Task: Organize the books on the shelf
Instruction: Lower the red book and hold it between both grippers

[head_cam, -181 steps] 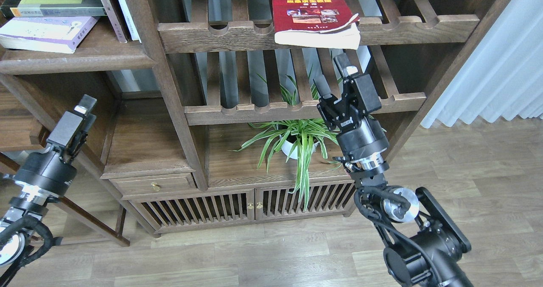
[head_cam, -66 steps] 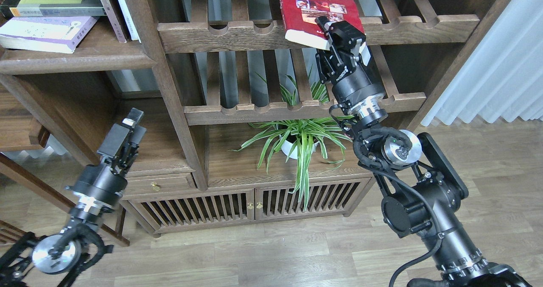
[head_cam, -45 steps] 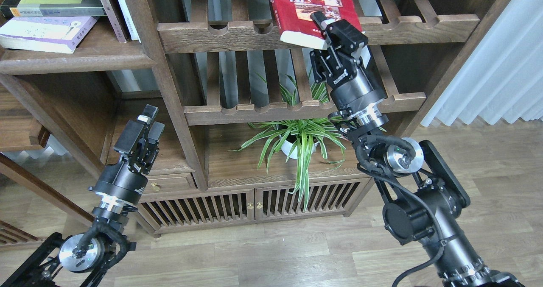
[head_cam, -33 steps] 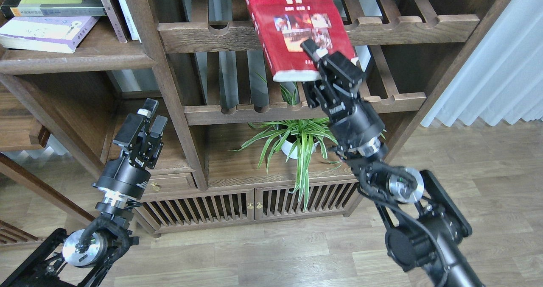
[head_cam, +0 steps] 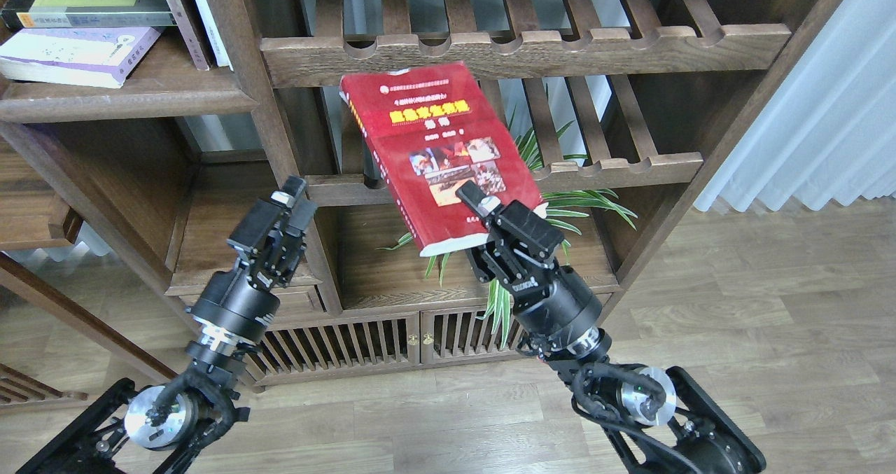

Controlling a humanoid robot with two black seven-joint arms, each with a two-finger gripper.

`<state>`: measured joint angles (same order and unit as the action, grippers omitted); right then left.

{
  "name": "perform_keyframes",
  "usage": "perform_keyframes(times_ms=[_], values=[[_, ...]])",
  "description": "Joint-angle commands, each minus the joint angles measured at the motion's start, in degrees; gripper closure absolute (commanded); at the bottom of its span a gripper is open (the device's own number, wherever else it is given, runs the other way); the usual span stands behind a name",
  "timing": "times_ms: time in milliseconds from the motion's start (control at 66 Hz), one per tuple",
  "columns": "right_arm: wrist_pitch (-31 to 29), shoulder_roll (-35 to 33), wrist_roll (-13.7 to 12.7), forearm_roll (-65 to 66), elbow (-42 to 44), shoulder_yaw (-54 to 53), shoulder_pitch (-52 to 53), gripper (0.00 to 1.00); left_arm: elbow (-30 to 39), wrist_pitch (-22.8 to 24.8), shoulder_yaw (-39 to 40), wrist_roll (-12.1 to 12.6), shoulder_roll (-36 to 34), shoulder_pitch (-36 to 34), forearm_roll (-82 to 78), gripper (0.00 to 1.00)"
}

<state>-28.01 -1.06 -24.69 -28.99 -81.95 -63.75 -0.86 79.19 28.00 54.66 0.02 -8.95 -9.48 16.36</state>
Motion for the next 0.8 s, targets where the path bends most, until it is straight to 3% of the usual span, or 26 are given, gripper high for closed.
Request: perform_keyframes(times_ms=[0,333,788], values=[[0.01,-1.84,-0.01,-0.36,1.09,-0.68,-1.16,0.95,0.0,0.0,-1.3,0.16,0.34,-0.02,-0.01,0.35],[0.01,-7.02,-3.26,-5.37,4.08,-1.21,-3.98,0.94,-0.09,0.0,-3.76,0.07,0.6,-0.1,0.08,0.35],[0.01,-7.55,-3.31,-5.55,5.13,0.37,-5.38,0.94,-0.09,0.0,-10.53,-0.28,2.36,-0.28,0.87,0.36]])
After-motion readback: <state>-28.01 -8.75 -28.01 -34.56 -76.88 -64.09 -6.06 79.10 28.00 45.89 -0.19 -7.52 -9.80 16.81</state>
